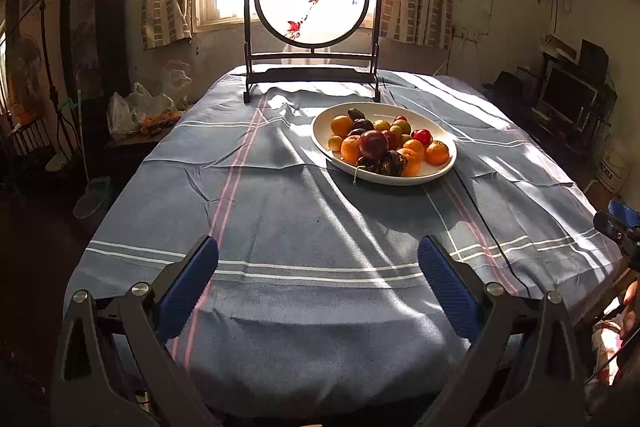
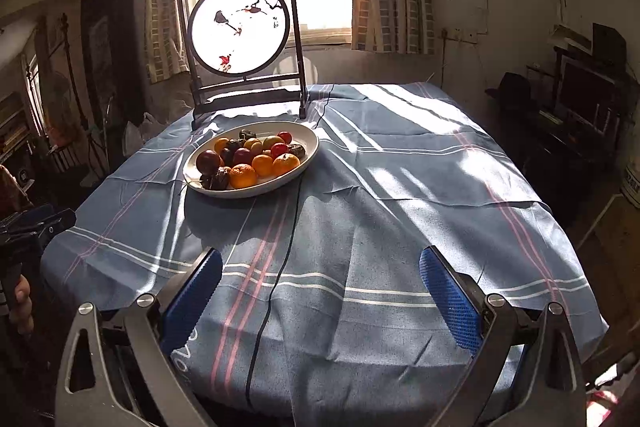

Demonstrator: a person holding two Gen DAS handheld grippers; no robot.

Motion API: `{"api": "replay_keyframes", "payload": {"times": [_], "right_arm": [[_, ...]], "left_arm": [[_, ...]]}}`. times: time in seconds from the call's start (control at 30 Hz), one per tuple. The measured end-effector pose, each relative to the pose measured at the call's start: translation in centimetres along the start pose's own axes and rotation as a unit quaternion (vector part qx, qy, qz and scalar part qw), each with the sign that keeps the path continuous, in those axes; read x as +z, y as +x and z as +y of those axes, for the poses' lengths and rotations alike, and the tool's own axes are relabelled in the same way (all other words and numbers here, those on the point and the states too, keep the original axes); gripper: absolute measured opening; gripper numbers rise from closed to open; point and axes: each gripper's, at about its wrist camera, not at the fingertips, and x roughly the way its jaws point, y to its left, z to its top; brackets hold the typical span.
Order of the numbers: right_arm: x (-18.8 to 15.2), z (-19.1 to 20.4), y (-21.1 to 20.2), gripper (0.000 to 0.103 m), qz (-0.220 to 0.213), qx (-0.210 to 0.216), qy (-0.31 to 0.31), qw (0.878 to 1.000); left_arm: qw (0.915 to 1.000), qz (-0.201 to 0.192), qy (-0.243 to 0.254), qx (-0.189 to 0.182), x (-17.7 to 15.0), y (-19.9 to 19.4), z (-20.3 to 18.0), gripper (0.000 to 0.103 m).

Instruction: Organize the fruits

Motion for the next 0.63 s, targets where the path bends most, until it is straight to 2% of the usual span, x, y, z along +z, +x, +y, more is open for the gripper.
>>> {"api": "replay_keyframes", "payload": {"times": [0.23, 0.3, 0.43, 0.63], "right_arm": [[0.0, 0.9, -1.1, 0.100, -0.011, 0.005, -0.001, 1.000], [0.0, 1.0, -1.2, 0.100, -0.012, 0.006, -0.001, 1.000], [0.1, 0.9, -1.2, 0.100, -0.013, 0.001, -0.001, 1.000], [-0.1, 0.5, -1.0, 0.100, -0.009, -0.002, 0.004, 1.000]], "left_arm": [[0.9998, -0.014, -0.001, -0.011, 0.0, -1.4, -0.1, 0.098], [0.9997, -0.023, -0.002, -0.004, -0.1, -1.6, 0.0, 0.098], [0.9998, -0.018, -0.008, -0.009, 0.1, -1.6, 0.2, 0.098], [0.9996, -0.020, -0.015, 0.010, 0.1, -1.6, 0.6, 0.098]]}}
